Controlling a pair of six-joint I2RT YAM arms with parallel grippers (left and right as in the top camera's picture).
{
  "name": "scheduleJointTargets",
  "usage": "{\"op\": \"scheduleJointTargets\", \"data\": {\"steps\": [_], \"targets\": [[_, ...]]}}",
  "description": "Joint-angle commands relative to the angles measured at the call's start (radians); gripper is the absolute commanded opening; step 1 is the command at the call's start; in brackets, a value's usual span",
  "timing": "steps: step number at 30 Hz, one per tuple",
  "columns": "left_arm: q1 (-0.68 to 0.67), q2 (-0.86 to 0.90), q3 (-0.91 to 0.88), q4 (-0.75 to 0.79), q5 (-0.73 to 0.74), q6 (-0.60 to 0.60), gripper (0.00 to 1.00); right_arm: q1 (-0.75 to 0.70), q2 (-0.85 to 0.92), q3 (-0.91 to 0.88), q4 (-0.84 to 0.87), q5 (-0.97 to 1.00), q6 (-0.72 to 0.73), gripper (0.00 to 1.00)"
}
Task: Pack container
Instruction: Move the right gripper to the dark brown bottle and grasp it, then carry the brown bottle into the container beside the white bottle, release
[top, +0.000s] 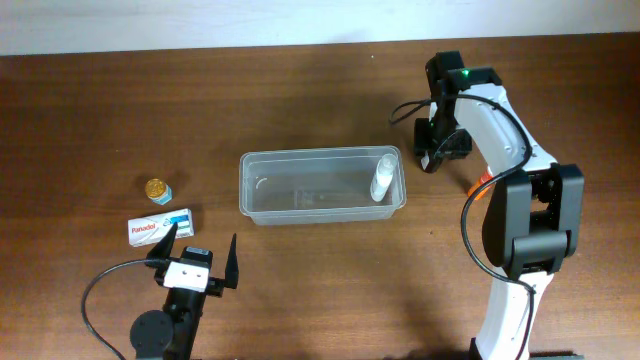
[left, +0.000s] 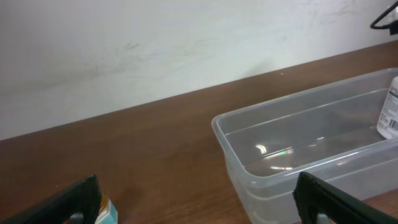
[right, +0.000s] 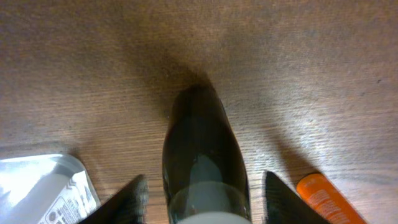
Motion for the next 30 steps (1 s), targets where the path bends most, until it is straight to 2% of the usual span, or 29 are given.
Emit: {"op": "scheduleJointTargets", "data": {"steps": [1,9,20,24,30], "targets": [[0.005,-0.01,-0.003,-0.005,-0.004,-0.009,0.99,-0.004,-0.004,-0.013,0.019,-0.002,-0.005,0.43],[0.005,-0.01,-0.003,-0.004,-0.004,-0.009,0.99,-0.004,-0.004,-0.013,0.037,-0.002,-0.022,0.25],[0.005,-0.01,-0.003,-0.005,-0.004,-0.009,0.99,-0.003,-0.049,0.031,-0.032,-0.003,-0.021,0.24],[0.005,-0.01,-0.003,-0.005,-0.004,-0.009,0.99,-0.002,-0.097,0.122,-0.117,-0.014,-0.02,0.29],[0.005,-0.01,-0.003,-0.005,-0.004,-0.009,0.99,0.006,-0.168,0.306,-0.243,-0.067,-0.021,0.25]]}}
